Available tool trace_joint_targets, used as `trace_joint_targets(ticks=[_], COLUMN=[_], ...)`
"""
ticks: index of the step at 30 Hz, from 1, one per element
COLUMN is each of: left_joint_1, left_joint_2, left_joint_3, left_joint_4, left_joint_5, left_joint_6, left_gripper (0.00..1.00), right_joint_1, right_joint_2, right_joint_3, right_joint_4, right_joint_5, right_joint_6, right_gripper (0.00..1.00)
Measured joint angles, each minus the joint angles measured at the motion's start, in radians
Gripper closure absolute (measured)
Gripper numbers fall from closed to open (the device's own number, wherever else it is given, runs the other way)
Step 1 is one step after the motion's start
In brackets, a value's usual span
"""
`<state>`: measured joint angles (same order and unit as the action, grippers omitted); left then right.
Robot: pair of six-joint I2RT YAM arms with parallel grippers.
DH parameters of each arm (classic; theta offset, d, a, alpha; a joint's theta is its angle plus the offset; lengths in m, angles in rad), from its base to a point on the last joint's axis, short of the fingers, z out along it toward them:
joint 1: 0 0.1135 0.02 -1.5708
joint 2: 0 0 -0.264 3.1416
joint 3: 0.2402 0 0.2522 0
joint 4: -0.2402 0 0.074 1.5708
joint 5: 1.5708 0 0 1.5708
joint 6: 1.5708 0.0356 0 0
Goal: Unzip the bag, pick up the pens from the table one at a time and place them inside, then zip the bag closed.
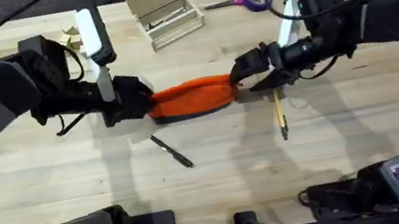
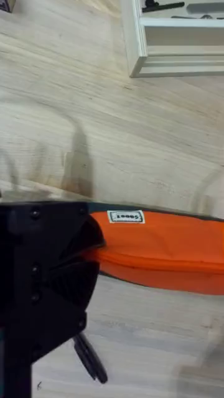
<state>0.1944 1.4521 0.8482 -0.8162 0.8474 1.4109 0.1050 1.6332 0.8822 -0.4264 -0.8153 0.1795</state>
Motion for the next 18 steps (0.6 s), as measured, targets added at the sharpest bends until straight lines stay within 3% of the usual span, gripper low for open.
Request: trace_joint_targets(ticks=[6, 10, 15, 18], left_joint_1=[0.000, 0.000, 0.000, 0.000], left_joint_2=[0.000, 0.000, 0.000, 0.000], left_joint_3=[0.000, 0.000, 0.000, 0.000], left_joint_4=[-0.002, -0.002, -0.003, -0.003], left_joint_5=[0.000, 0.000, 0.000, 0.000], left_joint_6=[0.000, 0.000, 0.000, 0.000], left_gripper=[0.958, 0.958, 0.958, 0.958], right_joint_1=[0.021, 0.021, 0.021, 0.021], right_joint_2=[0.007, 0.007, 0.007, 0.007], right_joint_3=[0.000, 0.001, 0.001, 0.001], right_joint_4=[0.064, 0.067, 0.067, 0.067], right_joint_5=[-0.034, -0.044, -0.047, -0.052], right_joint_6=[0.003, 0.005, 0.008, 0.011], right_gripper=[0.012, 0.095, 0.409, 0.543])
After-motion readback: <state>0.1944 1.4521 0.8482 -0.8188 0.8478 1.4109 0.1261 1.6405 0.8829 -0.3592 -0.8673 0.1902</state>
